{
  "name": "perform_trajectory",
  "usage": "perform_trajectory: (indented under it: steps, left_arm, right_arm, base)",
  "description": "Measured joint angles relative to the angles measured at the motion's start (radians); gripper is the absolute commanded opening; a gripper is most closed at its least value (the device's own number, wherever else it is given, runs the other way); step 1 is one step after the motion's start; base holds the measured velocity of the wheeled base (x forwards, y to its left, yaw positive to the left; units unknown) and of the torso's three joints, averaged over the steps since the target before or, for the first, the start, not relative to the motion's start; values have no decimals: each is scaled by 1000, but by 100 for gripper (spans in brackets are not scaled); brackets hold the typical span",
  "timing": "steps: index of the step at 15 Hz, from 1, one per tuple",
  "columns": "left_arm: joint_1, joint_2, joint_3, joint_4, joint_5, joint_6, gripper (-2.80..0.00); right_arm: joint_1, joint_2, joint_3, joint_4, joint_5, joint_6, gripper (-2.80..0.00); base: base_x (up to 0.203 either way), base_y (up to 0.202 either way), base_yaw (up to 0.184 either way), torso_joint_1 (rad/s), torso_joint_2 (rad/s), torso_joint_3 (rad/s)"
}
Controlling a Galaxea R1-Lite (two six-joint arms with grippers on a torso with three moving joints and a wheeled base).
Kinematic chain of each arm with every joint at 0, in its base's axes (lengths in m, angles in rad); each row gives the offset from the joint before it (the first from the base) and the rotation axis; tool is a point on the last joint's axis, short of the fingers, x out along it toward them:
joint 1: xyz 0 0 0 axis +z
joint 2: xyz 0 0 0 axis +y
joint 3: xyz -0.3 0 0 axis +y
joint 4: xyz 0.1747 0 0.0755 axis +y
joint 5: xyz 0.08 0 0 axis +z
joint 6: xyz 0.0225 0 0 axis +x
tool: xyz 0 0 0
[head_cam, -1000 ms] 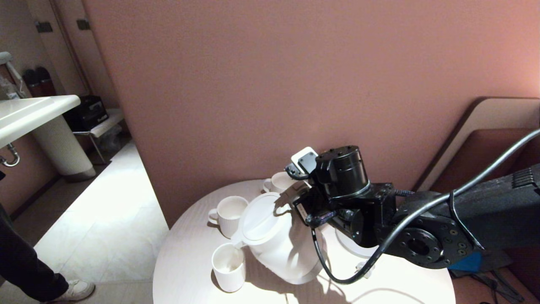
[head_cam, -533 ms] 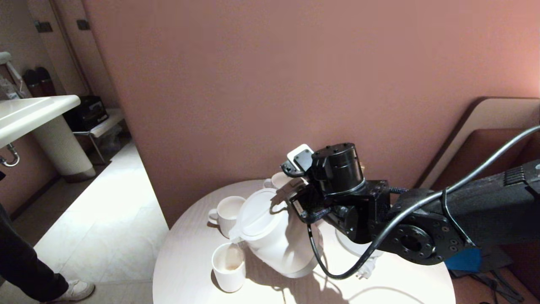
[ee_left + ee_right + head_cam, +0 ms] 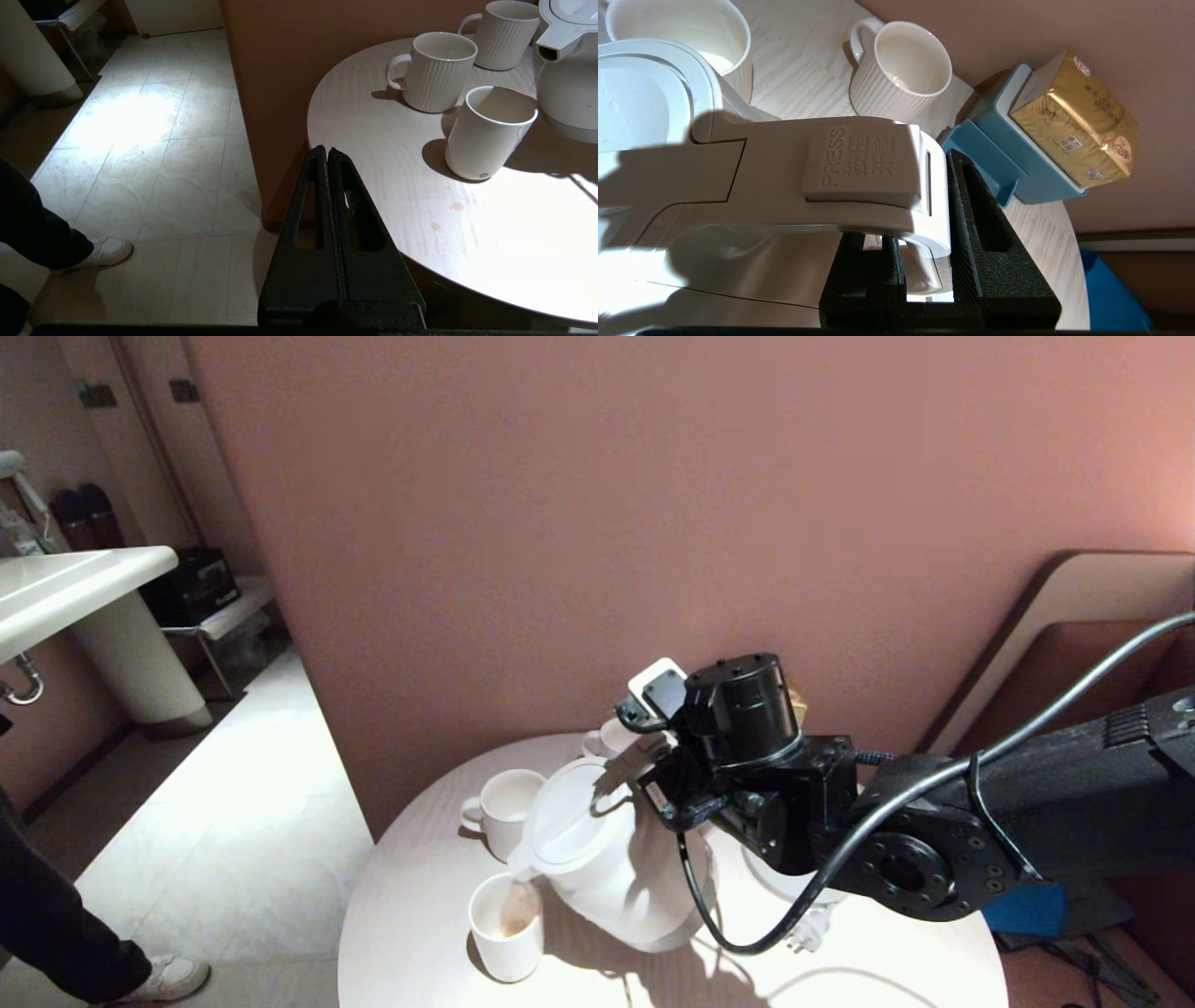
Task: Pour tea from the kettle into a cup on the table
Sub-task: Pour water into the cup
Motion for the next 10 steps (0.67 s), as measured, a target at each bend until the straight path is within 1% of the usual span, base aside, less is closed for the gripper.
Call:
perform_trajectory:
  steps: [6, 10]
  left_arm:
    - [0, 0, 0, 0, 0, 0, -280]
    - [0, 0, 0, 0, 0, 0, -280]
  right_arm:
    - [4, 12, -7, 1, -2, -15, -280]
    - [4, 23, -22, 1, -1, -41, -280]
  base:
    - [0, 0, 0, 0, 0, 0]
    - [0, 0, 0, 0, 0, 0]
